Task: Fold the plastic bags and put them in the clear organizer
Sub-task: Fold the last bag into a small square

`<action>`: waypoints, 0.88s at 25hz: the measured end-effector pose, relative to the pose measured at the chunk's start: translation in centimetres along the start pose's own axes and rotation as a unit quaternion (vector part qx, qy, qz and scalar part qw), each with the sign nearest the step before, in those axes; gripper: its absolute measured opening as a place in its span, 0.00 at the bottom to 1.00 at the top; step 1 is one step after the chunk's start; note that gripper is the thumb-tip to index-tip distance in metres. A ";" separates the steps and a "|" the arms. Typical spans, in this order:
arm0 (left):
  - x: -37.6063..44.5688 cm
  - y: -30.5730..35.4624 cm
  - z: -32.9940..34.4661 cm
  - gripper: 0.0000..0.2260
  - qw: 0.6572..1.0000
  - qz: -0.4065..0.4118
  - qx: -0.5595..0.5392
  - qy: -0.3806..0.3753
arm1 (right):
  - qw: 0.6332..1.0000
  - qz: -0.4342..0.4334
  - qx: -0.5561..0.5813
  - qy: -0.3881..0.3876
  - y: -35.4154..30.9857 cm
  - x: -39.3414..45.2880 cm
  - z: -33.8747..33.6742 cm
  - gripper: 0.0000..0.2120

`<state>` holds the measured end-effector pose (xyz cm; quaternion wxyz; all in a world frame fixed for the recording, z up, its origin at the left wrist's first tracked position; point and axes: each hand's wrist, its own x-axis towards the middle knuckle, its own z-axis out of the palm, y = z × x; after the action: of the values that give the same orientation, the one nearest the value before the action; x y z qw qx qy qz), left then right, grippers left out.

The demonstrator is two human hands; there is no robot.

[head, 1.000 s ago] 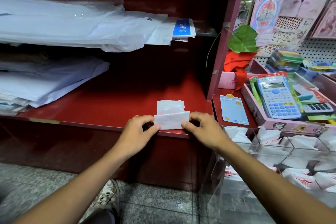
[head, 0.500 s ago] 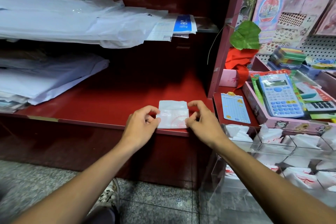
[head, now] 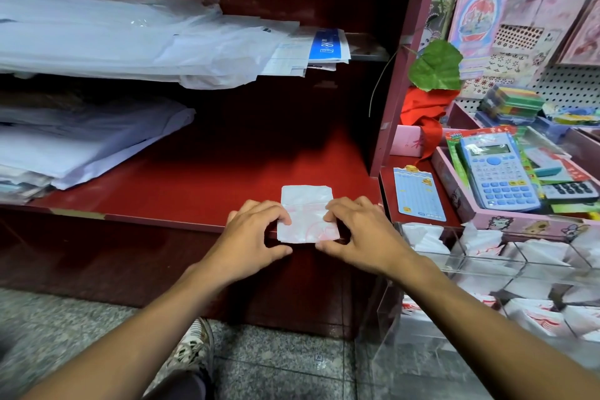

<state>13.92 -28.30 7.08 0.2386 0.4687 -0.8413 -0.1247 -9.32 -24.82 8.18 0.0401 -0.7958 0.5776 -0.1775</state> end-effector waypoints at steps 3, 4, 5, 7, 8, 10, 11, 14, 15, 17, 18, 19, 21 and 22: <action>0.0 -0.4 0.1 0.13 0.998 -0.008 -0.049 0.041 | 1.000 -0.019 0.022 0.004 0.3 -0.2 -0.2 0.17; -0.1 -0.5 0.1 0.12 0.996 -0.014 -0.070 0.052 | 0.999 -0.011 0.048 0.022 0.4 -0.1 -0.2 0.15; -0.1 -0.6 0.1 0.10 0.994 -0.021 -0.088 0.060 | 0.996 0.005 0.081 0.041 0.4 -0.1 -0.3 0.13; 0.1 -0.5 0.0 0.06 0.988 -0.036 -0.126 0.082 | 0.982 0.053 0.167 0.064 0.4 0.3 -0.3 0.08; 0.2 -0.3 -0.1 0.05 0.983 -0.047 -0.155 0.088 | 0.972 0.077 0.210 0.075 0.4 0.5 -0.3 0.05; 0.2 0.6 -0.2 0.10 0.969 -0.085 -0.212 0.094 | 0.948 0.133 0.276 0.090 0.2 1.1 -0.1 0.01; 0.3 0.9 -0.2 0.13 0.964 -0.105 -0.224 0.100 | 0.939 0.156 0.289 0.097 0.0 1.4 0.1 0.02; 1.0 1.4 0.0 0.16 0.960 -0.151 -0.205 0.114 | 0.930 0.198 0.286 0.118 -0.4 1.9 0.7 0.08; 1.2 1.4 0.2 0.15 0.962 -0.159 -0.193 0.113 | 0.932 0.200 0.276 0.125 -0.5 1.9 0.8 0.09; 1.8 1.4 0.4 0.08 0.969 -0.156 -0.159 0.108 | 0.952 0.176 0.210 0.137 -0.5 1.9 1.0 0.09; 1.9 1.3 0.5 0.06 0.973 -0.147 -0.135 0.115 | 0.965 0.159 0.160 0.136 -0.5 1.8 1.1 0.09; 1.9 1.3 0.6 0.04 0.979 -0.127 -0.104 0.119 | 0.973 0.148 0.115 0.133 -0.5 1.8 1.3 0.09; 1.3 1.1 1.0 0.17 0.994 -0.049 -0.001 0.097 | 0.984 0.126 0.044 0.118 -0.8 1.6 1.7 0.11; 1.0 1.1 1.1 0.23 0.996 -0.002 0.058 0.065 | 0.988 0.113 0.017 0.104 -1.0 1.4 1.9 0.12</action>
<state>12.10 -28.61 6.87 0.2649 0.4904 -0.8290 -0.0456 -7.39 -26.09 7.05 0.0130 -0.7018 0.6620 -0.2628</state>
